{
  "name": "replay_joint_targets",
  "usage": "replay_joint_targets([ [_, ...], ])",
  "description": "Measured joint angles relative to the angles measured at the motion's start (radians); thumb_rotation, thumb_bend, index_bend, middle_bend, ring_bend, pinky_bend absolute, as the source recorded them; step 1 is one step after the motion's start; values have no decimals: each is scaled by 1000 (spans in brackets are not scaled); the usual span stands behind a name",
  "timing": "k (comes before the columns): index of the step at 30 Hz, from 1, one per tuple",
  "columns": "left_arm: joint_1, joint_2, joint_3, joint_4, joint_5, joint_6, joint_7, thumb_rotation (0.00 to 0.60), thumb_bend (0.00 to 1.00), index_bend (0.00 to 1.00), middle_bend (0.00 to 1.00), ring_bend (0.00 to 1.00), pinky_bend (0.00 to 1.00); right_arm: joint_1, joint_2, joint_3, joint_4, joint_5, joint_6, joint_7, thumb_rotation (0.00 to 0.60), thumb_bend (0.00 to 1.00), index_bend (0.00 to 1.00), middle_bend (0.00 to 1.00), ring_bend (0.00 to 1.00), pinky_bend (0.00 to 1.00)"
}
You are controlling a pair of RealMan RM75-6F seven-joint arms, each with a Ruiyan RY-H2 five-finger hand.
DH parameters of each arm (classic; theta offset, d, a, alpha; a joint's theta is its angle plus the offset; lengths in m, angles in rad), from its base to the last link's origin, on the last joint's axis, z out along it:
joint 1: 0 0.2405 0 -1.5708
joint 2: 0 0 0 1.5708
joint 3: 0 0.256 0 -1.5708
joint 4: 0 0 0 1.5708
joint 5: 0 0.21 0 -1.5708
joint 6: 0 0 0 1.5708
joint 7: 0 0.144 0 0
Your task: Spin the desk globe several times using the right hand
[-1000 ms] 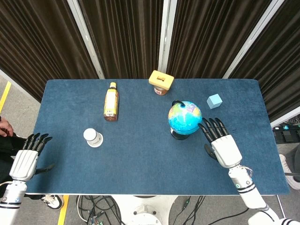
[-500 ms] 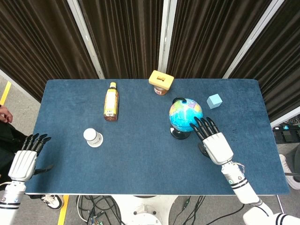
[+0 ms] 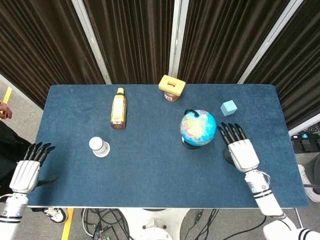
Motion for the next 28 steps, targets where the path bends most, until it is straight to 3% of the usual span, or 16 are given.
replay_joint_targets([
  [7, -1, 0, 1, -2, 0, -4, 4, 600, 48, 164, 97, 21, 62, -25, 7, 34, 12, 139, -25, -17, 600, 349, 0, 0, 0, 0],
  [12, 0, 0, 0, -4, -1, -2, 5, 600, 47, 164, 97, 21, 62, -54, 14, 30, 26, 146, -3, -5, 600, 350, 0, 0, 0, 0],
  [28, 0, 17, 0, -37, -1, -1, 23, 600, 47, 164, 98, 21, 62, -285, 57, -119, 113, 69, 180, 164, 600, 342, 0, 0, 0, 0],
])
